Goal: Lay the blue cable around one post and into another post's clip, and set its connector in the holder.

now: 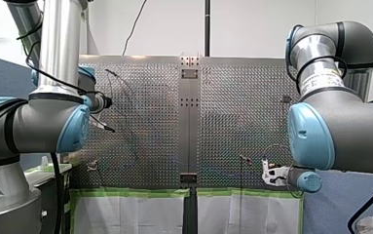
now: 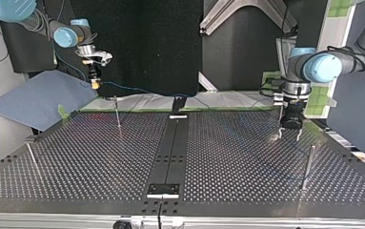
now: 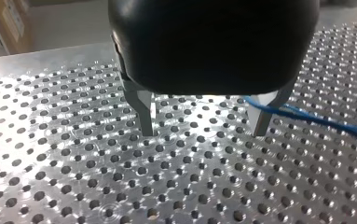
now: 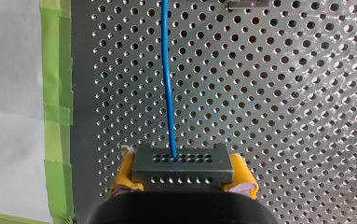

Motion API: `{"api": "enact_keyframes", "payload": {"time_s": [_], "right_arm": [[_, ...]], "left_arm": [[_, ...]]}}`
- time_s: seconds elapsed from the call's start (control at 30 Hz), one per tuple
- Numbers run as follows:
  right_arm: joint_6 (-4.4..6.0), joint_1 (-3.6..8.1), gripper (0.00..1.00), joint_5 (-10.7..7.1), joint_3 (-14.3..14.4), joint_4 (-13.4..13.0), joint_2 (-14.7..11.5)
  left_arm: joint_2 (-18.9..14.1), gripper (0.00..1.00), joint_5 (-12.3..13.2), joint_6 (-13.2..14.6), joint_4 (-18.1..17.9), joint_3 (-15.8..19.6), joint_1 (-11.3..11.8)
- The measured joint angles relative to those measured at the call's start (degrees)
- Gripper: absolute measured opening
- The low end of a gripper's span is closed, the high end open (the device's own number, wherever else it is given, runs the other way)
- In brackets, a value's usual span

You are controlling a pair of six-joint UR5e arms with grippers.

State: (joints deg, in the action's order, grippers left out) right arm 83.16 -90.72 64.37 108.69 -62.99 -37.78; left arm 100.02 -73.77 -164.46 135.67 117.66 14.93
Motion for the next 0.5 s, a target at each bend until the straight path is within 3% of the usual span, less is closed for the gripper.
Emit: {"api": "enact_keyframes", "payload": {"time_s": [0.27, 0.37, 0.5], "right_arm": [[0.0, -0.01, 0.0, -0.02, 0.0, 0.0, 0.0], [0.0, -0.01, 0.0, -0.03, 0.0, 0.1, 0.0], [0.0, -0.01, 0.0, -0.07, 0.0, 0.1, 0.0]], "left_arm": [[0.0, 1.0, 0.3, -4.0, -3.4, 0.6, -0.8], [0.0, 1.0, 0.4, -5.1, -2.8, 0.6, -1.0], [-0.2, 1.0, 0.7, -4.5, -1.2, 0.7, -1.2]]}}
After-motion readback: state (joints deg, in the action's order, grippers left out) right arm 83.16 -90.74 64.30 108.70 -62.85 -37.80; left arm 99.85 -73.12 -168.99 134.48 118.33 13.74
